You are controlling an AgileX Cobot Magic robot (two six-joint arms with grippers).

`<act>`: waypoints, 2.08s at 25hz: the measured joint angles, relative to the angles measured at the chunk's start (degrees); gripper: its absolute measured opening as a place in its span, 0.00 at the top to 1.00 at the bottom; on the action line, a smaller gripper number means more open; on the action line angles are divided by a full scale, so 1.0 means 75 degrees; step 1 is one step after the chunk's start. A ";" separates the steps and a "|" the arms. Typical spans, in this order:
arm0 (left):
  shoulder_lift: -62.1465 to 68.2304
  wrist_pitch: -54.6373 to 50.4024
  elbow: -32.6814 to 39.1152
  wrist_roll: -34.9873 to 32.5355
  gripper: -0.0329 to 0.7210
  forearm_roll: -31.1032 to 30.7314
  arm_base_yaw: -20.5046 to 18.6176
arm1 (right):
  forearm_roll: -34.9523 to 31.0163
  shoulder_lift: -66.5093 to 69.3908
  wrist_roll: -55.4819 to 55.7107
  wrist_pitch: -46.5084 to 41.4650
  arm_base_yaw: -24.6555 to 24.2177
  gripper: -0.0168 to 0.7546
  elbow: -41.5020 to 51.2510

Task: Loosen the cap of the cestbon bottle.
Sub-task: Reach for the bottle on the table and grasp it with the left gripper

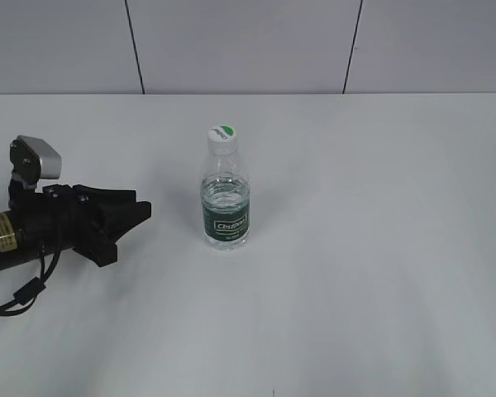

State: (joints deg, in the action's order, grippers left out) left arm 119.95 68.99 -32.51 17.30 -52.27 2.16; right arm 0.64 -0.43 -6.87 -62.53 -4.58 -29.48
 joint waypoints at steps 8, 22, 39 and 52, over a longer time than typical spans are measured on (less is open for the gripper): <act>0.0000 0.0000 0.0000 0.0009 0.10 -0.0183 0.0000 | 0.0000 0.0000 0.0000 0.0000 0.0000 0.41 0.0000; 0.0009 -0.0169 -0.0502 0.0265 0.13 -0.1222 0.0118 | 0.0000 0.0000 0.0000 0.0000 0.0000 0.41 0.0000; 0.1230 0.0009 -0.3460 0.2435 0.17 -0.4240 0.0346 | 0.0000 0.0000 0.0000 0.0007 0.0000 0.41 0.0000; 0.1826 0.0017 -0.4509 0.2731 0.17 -0.4291 0.1427 | 0.0000 0.0000 0.0013 0.0007 0.0000 0.41 0.0000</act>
State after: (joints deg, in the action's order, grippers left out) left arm 133.65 69.12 -66.33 37.78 -84.45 12.86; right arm 0.64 -0.43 -6.77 -62.48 -4.58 -29.48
